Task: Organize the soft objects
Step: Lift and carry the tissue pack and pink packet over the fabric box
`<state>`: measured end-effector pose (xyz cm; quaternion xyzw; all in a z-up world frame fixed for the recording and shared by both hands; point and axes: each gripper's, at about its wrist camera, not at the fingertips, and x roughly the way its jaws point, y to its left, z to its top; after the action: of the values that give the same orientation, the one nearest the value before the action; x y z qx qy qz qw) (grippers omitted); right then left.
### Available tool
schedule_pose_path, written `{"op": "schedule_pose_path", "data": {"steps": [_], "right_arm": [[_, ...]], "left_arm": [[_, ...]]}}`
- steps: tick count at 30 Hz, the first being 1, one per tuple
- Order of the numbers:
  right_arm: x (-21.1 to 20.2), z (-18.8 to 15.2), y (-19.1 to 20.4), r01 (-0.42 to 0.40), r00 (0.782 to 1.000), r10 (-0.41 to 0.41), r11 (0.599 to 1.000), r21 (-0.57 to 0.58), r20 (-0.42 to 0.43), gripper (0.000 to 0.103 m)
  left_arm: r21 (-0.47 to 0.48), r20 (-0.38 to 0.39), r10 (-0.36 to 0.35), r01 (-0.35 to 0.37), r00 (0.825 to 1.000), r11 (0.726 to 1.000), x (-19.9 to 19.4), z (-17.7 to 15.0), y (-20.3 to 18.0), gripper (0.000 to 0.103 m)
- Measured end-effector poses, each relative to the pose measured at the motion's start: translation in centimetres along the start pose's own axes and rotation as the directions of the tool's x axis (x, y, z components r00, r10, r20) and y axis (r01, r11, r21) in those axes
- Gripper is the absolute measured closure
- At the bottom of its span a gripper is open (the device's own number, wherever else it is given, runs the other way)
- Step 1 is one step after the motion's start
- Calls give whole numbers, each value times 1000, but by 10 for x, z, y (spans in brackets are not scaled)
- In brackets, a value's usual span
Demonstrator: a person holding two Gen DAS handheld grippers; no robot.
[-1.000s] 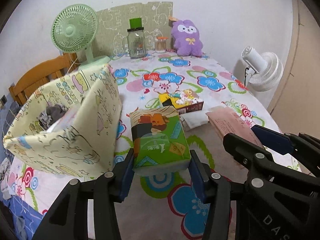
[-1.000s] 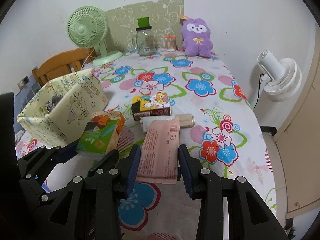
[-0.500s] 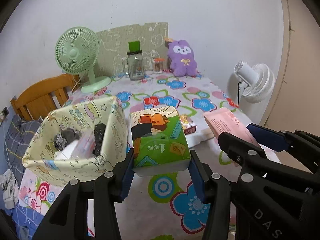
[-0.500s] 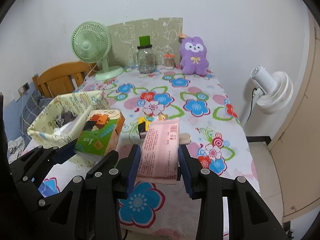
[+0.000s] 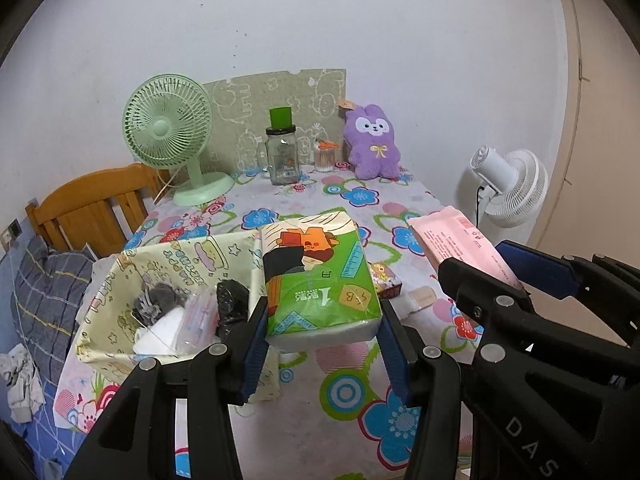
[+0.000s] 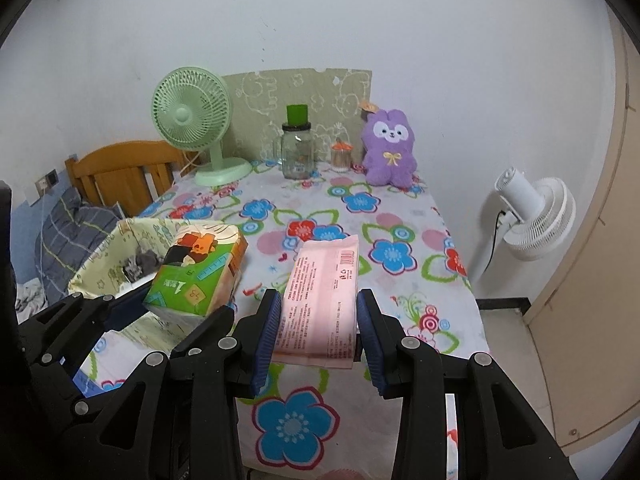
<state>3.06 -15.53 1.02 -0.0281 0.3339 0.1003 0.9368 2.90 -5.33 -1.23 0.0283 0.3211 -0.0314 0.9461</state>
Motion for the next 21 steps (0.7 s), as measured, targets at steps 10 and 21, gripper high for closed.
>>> {"op": "schedule_pose_path", "data": {"steps": [10, 21], "right_arm": [[1, 19, 25, -33, 999, 34, 999, -24, 24, 61], [16, 33, 52, -73, 997, 74, 996, -47, 28, 61]], "left_arm": [[-21, 6, 9, -9, 1000, 1000, -2, 11, 22, 51], [-36, 18, 29, -28, 999, 999, 1, 17, 52, 51]]}}
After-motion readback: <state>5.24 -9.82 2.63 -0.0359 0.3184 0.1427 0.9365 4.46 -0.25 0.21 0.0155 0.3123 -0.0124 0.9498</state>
